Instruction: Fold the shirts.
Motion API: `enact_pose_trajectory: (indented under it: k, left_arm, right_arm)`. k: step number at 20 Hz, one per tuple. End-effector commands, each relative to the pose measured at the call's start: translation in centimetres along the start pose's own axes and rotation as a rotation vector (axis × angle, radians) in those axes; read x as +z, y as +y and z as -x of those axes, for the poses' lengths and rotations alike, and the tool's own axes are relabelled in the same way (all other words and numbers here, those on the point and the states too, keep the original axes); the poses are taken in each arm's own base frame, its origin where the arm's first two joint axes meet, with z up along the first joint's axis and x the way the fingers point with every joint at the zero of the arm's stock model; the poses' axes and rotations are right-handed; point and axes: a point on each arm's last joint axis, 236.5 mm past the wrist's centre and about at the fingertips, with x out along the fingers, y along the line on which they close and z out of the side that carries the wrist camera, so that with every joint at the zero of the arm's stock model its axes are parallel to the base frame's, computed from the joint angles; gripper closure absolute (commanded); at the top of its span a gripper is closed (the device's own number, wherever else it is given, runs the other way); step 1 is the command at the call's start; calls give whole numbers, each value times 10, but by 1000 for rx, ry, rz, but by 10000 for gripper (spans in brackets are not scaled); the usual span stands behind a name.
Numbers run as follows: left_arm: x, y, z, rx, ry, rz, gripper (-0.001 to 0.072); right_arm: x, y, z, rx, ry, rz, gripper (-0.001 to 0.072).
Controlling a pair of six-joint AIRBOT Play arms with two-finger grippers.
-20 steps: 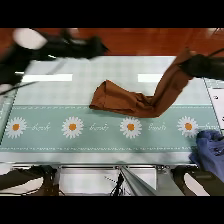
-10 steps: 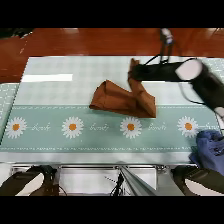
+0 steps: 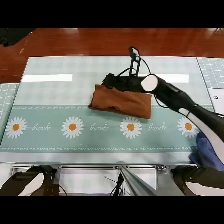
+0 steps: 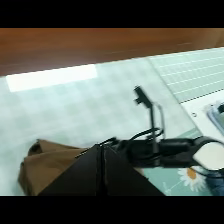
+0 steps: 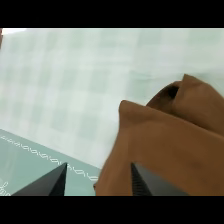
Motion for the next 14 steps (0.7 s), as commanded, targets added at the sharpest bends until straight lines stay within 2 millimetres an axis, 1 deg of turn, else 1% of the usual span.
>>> enact_pose_trajectory:
  k: [1, 2, 3, 4, 5, 6, 7, 8, 9, 10, 11, 12, 14]
  left_arm:
    - [-4, 13, 1, 56, 19, -24, 678]
    - [-5, 16, 2, 69, 22, -29, 678]
    - [-6, 20, 2, 83, 28, -34, 678]
    - [-8, 23, 2, 99, 36, -41, 677]
    - [-10, 27, 3, 116, 46, -48, 677]
    - [-13, 32, 3, 132, 59, -53, 677]
    - [-17, 35, 3, 145, 74, -55, 677]
    - [-22, 38, 2, 150, 91, -54, 677]
    - [-28, 41, 1, 154, 110, -49, 677]
    - [-34, 42, -1, 153, 131, -40, 677]
    - [-42, 44, -3, 151, 154, -31, 677]
    - [-49, 46, -5, 149, 175, -23, 677]
    - [-63, 49, -7, 145, 223, -7, 677]
  right_arm:
    - [18, -26, 53, -64, 46, 113, 219]
    - [26, -53, 83, -154, 64, 175, 219]
    - [32, -85, 115, -269, 91, 232, 220]
    - [35, -128, 156, -429, 133, 277, 227]
    - [34, -169, 198, -592, 188, 293, 268]
    - [27, -211, 244, -756, 264, 270, 315]
    - [12, -242, 280, -849, 354, 216, 301]
    - [-6, -260, 296, -842, 416, 147, 238]
    - [-24, -270, 299, -772, 431, 46, 186]
    - [-37, -272, 292, -679, 406, -62, 146]
    - [-43, -270, 279, -579, 351, -166, 146]
    - [-45, -265, 264, -474, 284, -248, 146]
    - [-45, -258, 234, -332, 176, -336, 146]
